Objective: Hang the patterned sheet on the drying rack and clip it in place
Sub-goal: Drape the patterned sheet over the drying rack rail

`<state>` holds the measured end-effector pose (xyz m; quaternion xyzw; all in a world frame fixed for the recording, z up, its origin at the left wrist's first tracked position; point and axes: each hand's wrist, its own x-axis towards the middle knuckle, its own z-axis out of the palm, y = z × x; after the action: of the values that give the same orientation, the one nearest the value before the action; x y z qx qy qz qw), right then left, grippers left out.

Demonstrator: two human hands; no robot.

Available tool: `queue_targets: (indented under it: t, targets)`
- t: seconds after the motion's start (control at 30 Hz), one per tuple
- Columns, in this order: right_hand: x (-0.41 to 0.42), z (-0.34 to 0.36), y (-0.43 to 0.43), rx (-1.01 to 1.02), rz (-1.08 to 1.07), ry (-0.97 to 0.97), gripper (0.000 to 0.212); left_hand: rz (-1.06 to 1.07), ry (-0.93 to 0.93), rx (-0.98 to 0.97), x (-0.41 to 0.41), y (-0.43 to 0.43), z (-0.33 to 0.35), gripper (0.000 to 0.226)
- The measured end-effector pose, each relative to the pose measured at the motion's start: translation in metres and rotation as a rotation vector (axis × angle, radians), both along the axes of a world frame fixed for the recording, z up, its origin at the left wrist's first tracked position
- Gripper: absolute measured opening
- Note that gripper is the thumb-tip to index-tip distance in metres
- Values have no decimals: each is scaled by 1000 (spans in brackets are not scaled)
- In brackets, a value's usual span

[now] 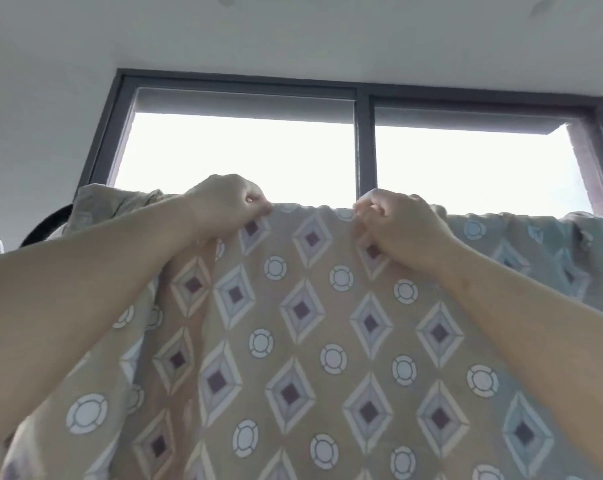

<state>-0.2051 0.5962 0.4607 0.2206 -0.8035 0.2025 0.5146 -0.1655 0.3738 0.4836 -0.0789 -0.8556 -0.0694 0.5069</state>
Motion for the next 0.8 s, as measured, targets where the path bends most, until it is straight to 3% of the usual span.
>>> queue_targets:
  t: [0.1, 0.23, 0.4, 0.6, 0.7, 0.8]
  targets:
    - [-3, 0, -8, 40, 27, 11, 28, -48, 99, 28, -1, -8, -5, 27]
    - [-10, -5, -6, 3, -17, 95, 37, 47, 259, 117, 3, -46, -14, 22]
    - [-1, -8, -31, -29, -88, 123, 35, 29, 165, 173, 9, -57, -20, 23]
    - [26, -6, -81, 122, 67, 67, 35, 203, 259, 255, 27, -83, -24, 27]
    - [35, -4, -112, 142, 135, 59, 32, 232, 199, 248, 33, -110, -24, 20]
    - [40, -3, -144, 164, 189, 49, 31, 236, 107, 258, 39, -134, -21, 28]
